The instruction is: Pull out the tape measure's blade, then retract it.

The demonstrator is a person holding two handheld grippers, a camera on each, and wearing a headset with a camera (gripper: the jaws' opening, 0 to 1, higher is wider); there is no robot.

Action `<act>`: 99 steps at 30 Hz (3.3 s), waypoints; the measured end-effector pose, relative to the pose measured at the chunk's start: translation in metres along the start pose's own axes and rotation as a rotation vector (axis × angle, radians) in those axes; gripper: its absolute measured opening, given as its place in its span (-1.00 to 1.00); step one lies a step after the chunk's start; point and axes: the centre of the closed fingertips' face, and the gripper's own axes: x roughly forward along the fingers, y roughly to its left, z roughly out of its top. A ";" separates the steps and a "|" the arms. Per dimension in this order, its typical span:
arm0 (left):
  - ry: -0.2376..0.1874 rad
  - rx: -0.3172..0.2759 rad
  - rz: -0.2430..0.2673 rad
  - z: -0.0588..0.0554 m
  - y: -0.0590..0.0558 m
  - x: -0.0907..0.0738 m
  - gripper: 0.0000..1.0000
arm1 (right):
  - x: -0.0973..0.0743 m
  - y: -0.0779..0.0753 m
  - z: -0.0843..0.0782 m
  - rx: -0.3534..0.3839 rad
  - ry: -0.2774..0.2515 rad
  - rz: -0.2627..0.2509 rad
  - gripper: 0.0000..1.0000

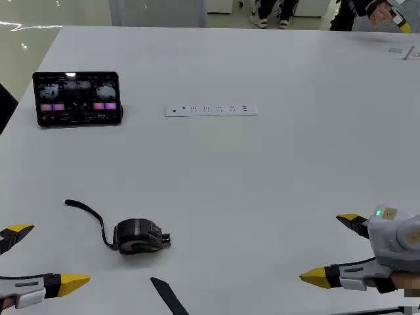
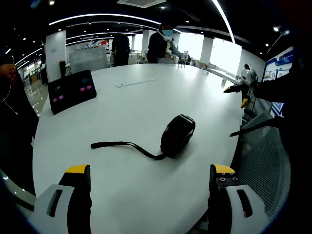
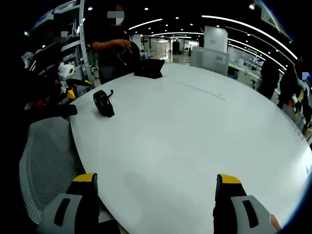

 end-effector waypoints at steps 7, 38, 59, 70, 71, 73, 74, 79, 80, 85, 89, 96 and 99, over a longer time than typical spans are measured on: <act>0.002 0.000 0.000 -0.001 0.001 -0.001 0.98 | 0.000 -0.001 0.000 0.006 -0.002 -0.001 0.99; 0.073 0.177 -0.083 0.015 -0.008 0.018 0.98 | 0.024 0.011 0.021 -0.094 -0.010 0.065 0.99; 0.215 0.413 -0.260 0.035 -0.034 0.056 0.98 | 0.059 0.032 0.055 -0.205 -0.002 0.178 0.99; 0.302 0.515 -0.323 0.033 -0.046 0.078 0.83 | 0.086 0.057 0.077 -0.296 -0.012 0.257 0.99; 0.305 0.533 -0.321 0.033 -0.045 0.080 0.82 | 0.087 0.059 0.078 -0.305 -0.007 0.263 0.99; 0.306 0.539 -0.327 0.035 -0.047 0.083 0.81 | 0.091 0.062 0.082 -0.316 -0.010 0.271 0.99; 0.307 0.537 -0.331 0.036 -0.048 0.084 0.80 | 0.093 0.063 0.083 -0.319 -0.011 0.277 0.99; 0.309 0.583 -0.282 0.041 -0.041 0.097 0.73 | 0.104 0.067 0.088 -0.323 -0.007 0.293 0.99; 0.318 0.570 -0.300 0.041 -0.044 0.097 0.71 | 0.106 0.067 0.089 -0.323 -0.005 0.293 0.99; 0.358 0.575 -0.344 0.037 -0.051 0.101 0.42 | 0.114 0.072 0.094 -0.321 -0.008 0.311 0.99; 0.387 0.591 -0.375 0.033 -0.057 0.106 0.13 | 0.121 0.077 0.096 -0.336 -0.002 0.327 0.99; 0.432 0.627 -0.442 0.026 -0.067 0.111 -0.25 | 0.134 0.086 0.100 -0.361 0.009 0.358 0.99; 0.441 0.647 -0.449 0.023 -0.070 0.111 -0.36 | 0.138 0.090 0.102 -0.374 0.011 0.369 0.99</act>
